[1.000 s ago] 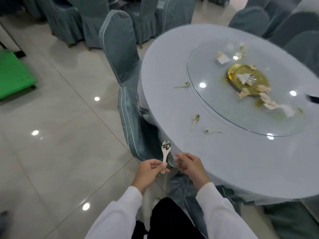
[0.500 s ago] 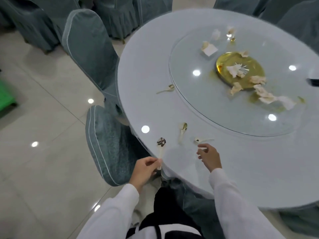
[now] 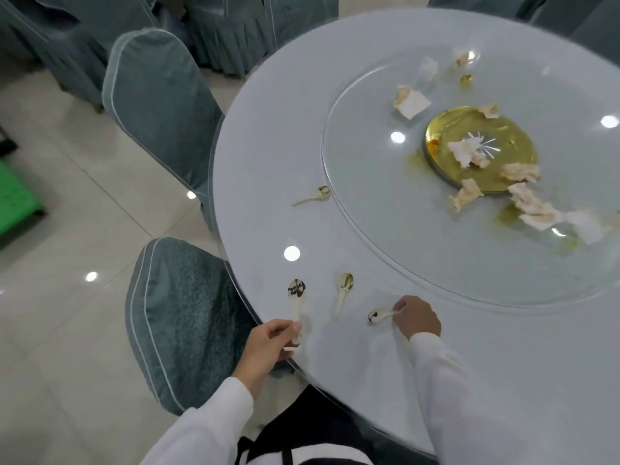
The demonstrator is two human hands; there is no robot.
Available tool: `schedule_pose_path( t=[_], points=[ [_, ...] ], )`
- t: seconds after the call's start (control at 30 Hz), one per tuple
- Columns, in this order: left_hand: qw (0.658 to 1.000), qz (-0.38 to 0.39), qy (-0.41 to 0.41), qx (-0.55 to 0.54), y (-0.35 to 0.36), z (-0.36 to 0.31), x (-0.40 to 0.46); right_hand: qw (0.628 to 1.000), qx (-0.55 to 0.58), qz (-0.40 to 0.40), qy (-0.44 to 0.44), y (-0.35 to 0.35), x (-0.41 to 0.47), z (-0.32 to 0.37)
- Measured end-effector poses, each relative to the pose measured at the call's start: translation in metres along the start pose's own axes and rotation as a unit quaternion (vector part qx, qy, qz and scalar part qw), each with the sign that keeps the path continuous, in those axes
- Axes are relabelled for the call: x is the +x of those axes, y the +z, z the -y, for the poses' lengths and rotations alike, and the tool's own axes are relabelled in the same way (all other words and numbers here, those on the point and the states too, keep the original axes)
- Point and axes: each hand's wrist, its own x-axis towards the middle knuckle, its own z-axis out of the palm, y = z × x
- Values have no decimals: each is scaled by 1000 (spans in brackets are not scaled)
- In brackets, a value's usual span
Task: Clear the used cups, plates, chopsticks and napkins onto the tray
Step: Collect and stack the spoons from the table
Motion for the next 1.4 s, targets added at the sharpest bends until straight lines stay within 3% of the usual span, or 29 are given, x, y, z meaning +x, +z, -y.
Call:
schedule_pose_path(
  t=[0.17, 0.27, 0.4, 0.63, 0.8, 1.17, 1.4],
  points=[
    [1000, -11, 3, 12, 4, -3, 11, 999, -27, 20, 0, -5, -5, 5],
    [1000, 5, 8, 22, 6, 0, 16, 992, 115, 54, -2, -6, -17, 8],
    [999, 22, 25, 32, 7, 4, 18, 928, 357, 108, -1, -5, -58, 28],
    [994, 76, 65, 52, -7, -6, 5, 854, 487, 183, -21, 27, -136, 86],
    [991, 96, 93, 32, -36, -6, -10, 842, 516, 158, -12, 56, -178, 115],
    [973, 196, 8, -124, -85, 24, -45, 789, 602, 125, 16, 109, -237, 125],
    [971, 219, -25, -92, -79, 21, -46, 801, 589, 108, 19, 106, -234, 114]
  ],
)
